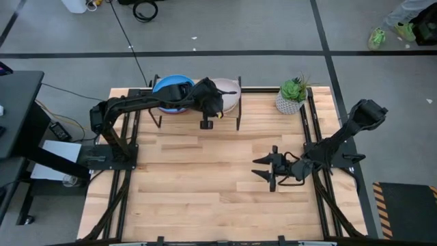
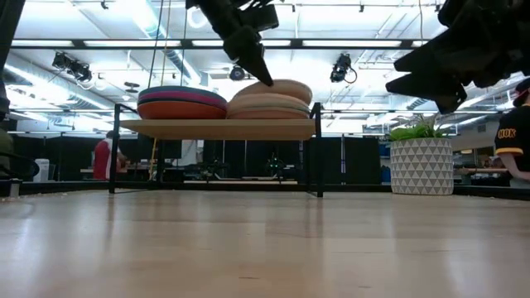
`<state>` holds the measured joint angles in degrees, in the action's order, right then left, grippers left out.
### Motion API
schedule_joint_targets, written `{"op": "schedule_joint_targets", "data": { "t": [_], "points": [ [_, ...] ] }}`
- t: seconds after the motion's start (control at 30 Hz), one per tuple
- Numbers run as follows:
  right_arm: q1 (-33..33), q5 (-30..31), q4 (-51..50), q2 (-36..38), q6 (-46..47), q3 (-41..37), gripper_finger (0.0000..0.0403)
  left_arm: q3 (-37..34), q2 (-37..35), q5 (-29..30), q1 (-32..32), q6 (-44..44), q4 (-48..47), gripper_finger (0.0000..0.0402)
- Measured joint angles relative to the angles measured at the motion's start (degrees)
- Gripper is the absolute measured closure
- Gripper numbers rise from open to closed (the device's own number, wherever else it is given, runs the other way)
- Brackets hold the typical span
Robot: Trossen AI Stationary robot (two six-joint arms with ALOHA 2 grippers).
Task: Place and stack plates onto a shelf
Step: Stack the gray plate on top of the light orange plate on the shelf, then return to Home Position
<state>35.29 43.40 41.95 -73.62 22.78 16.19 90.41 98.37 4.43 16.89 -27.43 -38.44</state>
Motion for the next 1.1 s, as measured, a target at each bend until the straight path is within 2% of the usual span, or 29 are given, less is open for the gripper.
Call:
{"op": "schedule_joint_targets", "data": {
  "t": [0.23,0.4,0.57,0.87,1.0,1.1],
  "points": [
    [0.0,-0.6,2.0,-1.5,0.0,0.0,0.0197,0.0,0.0,1.0,-1.5,-0.2,0.7,0.0241],
    [0.0,-1.0,2.1,-1.5,0.0,0.0,0.0197,0.0,-0.7,2.3,-2.2,-0.2,0.8,0.0217],
    [0.6,-0.7,2.4,-1.5,0.0,0.0,0.0197,0.0,-2.0,2.0,-5.1,-0.2,0.8,0.0220],
    [3.8,4.8,2.6,-0.5,-5.6,0.1,0.0197,0.0,-3.7,-0.8,-16.1,1.5,-3.8,0.0261],
    [3.4,4.6,1.1,2.4,-8.8,0.1,0.0197,-0.3,-5.0,-0.2,-18.6,4.7,-7.4,0.0278],
    [1.9,2.1,-1.8,5.8,-9.4,-0.4,0.0200,-4.2,-7.2,0.7,-20.4,6.3,-6.0,0.0290]
  ]
}}
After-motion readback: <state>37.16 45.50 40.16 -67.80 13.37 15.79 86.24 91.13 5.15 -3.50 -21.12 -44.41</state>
